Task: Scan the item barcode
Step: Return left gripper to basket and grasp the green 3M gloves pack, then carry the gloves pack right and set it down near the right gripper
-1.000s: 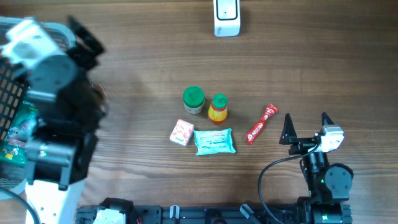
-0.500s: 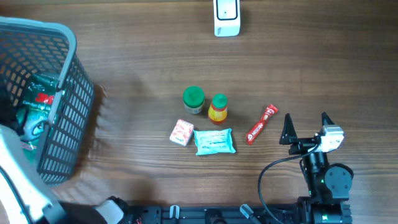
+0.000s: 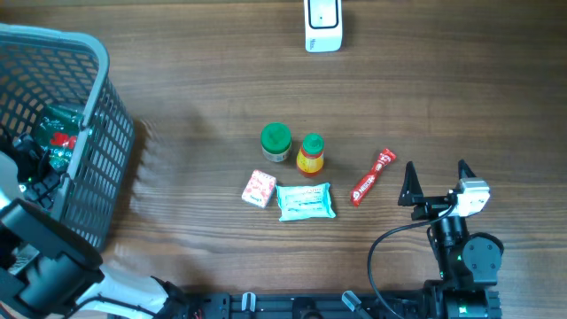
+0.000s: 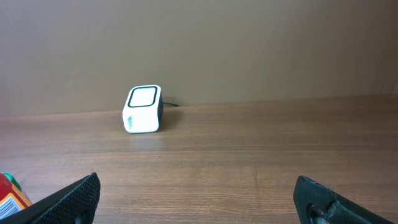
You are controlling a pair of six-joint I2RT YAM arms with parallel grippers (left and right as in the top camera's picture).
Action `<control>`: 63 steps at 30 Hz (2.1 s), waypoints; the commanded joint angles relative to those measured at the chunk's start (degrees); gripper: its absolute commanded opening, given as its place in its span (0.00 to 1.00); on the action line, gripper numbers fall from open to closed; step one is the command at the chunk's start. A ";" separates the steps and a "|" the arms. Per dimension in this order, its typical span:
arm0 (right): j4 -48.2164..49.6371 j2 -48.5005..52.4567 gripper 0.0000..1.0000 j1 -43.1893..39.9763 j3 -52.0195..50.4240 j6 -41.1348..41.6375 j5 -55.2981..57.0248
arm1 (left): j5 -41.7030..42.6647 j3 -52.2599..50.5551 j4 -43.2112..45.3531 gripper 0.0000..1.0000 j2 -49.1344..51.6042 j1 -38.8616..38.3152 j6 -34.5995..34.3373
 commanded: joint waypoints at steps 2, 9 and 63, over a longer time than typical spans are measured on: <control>0.11 -0.20 1.00 -0.13 -0.07 -0.28 0.52 | -2.19 -0.07 1.29 1.00 3.30 -0.17 -2.47; 0.09 -0.20 1.00 -0.13 -0.07 -0.26 0.52 | -4.31 -0.07 2.08 1.00 9.35 -2.69 -2.51; 0.09 -0.20 1.00 -0.13 -0.07 -0.28 0.52 | -0.39 1.49 17.68 0.04 -21.79 -82.01 60.85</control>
